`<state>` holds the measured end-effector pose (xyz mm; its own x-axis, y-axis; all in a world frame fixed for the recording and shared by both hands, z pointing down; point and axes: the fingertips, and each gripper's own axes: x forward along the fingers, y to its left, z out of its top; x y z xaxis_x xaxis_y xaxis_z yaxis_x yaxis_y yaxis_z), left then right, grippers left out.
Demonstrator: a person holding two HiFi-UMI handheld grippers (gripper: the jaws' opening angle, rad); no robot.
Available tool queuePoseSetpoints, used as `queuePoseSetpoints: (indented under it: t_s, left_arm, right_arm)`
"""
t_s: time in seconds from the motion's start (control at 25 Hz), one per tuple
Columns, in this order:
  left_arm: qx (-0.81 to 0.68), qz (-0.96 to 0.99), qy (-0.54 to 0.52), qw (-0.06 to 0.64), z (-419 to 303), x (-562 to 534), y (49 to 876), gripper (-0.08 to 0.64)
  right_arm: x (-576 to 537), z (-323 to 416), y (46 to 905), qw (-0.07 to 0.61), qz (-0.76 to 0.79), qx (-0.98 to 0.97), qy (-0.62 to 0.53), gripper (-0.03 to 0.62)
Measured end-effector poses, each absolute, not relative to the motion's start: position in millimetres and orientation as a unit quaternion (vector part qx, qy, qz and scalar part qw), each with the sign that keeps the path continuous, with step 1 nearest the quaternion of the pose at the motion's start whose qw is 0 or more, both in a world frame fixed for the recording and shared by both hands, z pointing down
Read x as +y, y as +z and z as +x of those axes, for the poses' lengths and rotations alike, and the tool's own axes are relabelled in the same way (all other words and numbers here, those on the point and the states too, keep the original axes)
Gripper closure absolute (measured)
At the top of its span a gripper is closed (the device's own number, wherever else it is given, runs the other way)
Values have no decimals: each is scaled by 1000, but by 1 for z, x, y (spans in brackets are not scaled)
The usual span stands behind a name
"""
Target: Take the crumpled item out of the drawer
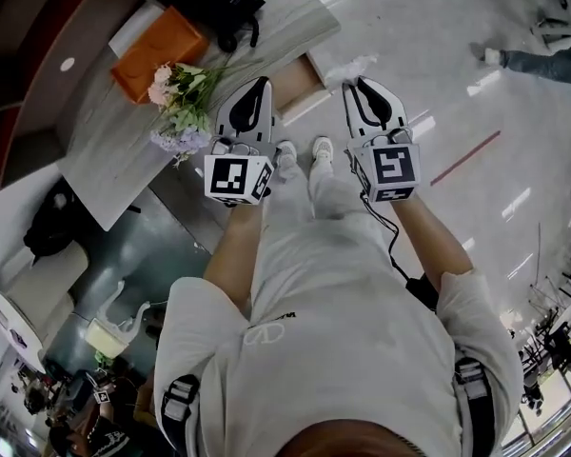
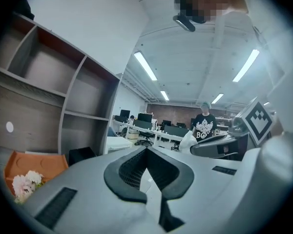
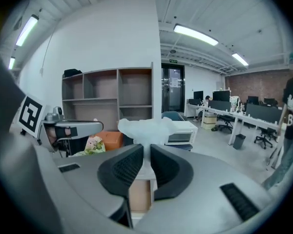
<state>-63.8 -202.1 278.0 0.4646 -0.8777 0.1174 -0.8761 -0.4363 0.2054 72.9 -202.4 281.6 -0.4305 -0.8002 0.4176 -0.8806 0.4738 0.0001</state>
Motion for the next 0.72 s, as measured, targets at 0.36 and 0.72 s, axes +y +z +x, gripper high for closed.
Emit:
queuePoseSetpoints:
  t_s: [0.36, 0.72]
  left_arm:
    - [-511, 857, -30, 57, -65, -198, 189, 560]
    - [-516, 855, -47, 20, -69, -181, 134, 560]
  right_arm:
    - [-194, 101, 191, 127, 529, -837, 63, 541]
    - [-174, 129, 130, 90, 545, -833, 31, 541]
